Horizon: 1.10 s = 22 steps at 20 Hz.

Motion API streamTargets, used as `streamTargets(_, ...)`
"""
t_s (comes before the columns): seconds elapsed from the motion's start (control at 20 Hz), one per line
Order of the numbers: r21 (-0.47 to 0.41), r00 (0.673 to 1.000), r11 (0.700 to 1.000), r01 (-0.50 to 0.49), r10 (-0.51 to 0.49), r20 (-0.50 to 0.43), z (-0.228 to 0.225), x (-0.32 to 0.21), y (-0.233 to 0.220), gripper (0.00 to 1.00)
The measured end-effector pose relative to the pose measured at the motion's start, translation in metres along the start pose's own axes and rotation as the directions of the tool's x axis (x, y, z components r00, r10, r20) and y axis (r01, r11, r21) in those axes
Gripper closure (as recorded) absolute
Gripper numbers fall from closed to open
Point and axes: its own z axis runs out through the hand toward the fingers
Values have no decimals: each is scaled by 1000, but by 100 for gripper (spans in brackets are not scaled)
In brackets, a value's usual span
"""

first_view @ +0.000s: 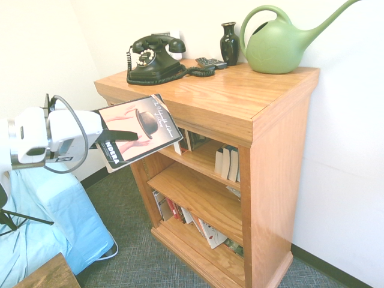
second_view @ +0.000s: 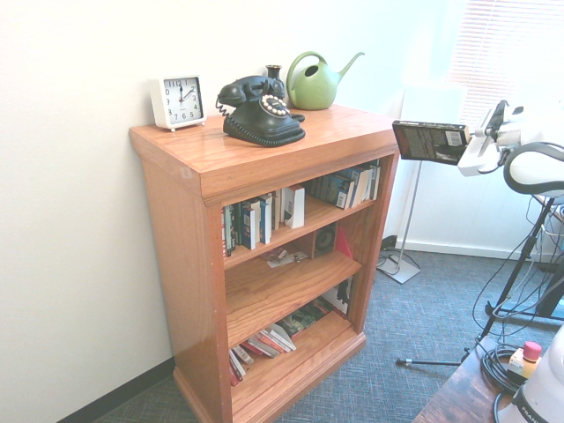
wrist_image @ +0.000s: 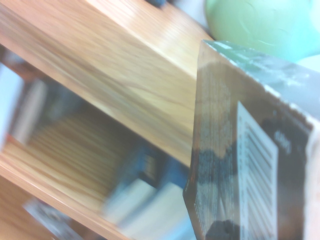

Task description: Organize the shelf

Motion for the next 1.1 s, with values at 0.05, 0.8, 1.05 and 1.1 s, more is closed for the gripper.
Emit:
streamTargets(0.05, 34, 1000, 999, -22, 22, -4, 4, -12, -2, 100)
streamTargets(0.8, 267, 985, 948, -171, 158, 70, 118, -98, 14, 100)
streamTargets(1.05, 283, 983, 942, -181, 162, 87, 130, -111, 10, 100)
streamTargets(1.1, 283, 982, 941, -184, 166, 89, 133, -115, 8, 100)
